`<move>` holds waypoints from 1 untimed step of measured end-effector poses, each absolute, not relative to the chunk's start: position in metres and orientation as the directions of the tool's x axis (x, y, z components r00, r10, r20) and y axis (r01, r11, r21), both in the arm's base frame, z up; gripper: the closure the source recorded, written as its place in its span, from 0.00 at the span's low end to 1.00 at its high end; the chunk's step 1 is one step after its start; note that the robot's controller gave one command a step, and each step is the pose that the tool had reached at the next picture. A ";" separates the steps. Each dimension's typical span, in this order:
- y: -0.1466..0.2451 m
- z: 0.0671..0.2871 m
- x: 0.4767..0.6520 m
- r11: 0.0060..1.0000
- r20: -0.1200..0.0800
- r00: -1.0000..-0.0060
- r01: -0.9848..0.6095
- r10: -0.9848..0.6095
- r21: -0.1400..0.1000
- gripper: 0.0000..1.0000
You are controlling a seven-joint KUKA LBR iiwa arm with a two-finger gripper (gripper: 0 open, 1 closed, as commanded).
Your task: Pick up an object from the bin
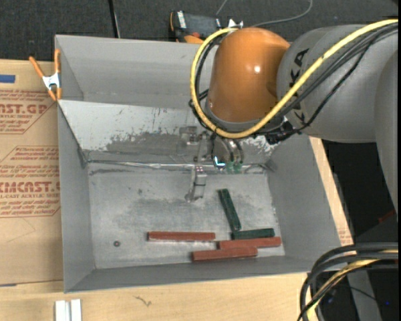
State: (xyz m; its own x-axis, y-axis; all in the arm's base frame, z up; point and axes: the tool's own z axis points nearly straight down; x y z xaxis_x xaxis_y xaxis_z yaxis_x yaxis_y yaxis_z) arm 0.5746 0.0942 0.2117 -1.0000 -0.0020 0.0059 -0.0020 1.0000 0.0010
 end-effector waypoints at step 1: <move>0.050 0.070 0.518 0.985 0.008 -0.985 0.175 0.175 -0.001 0.00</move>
Offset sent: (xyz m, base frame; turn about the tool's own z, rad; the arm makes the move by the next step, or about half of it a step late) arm -0.0540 -0.0441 -0.1380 0.1764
